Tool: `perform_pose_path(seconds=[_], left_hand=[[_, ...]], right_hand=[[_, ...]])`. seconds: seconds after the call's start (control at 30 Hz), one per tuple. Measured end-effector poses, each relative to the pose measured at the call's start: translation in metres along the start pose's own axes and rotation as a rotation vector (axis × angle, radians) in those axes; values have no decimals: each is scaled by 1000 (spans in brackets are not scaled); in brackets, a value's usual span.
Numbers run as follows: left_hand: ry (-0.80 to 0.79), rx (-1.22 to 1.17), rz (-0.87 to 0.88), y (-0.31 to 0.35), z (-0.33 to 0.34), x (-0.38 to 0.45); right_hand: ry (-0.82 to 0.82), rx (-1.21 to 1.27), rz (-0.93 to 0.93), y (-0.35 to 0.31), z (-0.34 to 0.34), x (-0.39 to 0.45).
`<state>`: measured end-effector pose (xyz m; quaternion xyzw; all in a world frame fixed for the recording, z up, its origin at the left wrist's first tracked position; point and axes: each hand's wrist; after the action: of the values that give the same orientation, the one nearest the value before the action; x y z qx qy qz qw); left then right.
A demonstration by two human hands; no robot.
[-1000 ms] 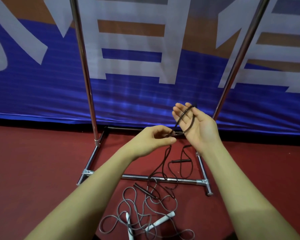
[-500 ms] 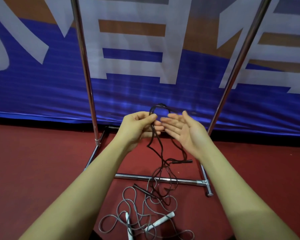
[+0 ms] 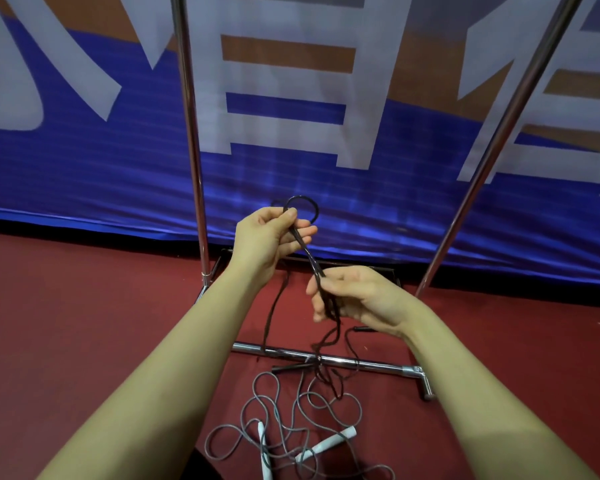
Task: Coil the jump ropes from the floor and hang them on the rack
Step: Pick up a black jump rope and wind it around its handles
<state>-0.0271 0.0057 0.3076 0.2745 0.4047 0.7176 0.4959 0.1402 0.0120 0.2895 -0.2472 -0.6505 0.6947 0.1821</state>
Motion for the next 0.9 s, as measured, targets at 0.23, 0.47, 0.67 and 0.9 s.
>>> perform_pose_path(seconds=[0.23,0.47,0.67,0.9], left_hand=[[-50,-40,-137,-2,-7,5],[-437,351,-435,-14,2,-11],[-642,511,-222,-32,12,-25],[-668,582,-101,-31,21,-28]], right_hand=[[95,80,-122,-12,-1,-2],[495,580,-334,-28,-17,-3],[586,780,-397,-33,-21,-5],[633,816,-398,-33,-26,-10]])
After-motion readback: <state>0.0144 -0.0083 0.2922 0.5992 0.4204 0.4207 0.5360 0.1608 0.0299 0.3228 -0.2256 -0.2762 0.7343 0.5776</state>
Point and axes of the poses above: each hand's wrist, its own x-axis towards the middle knuckle, its own z-axis out of the palm, y = z × x, and after that the axes turned 5 degrees about -x, right-handed
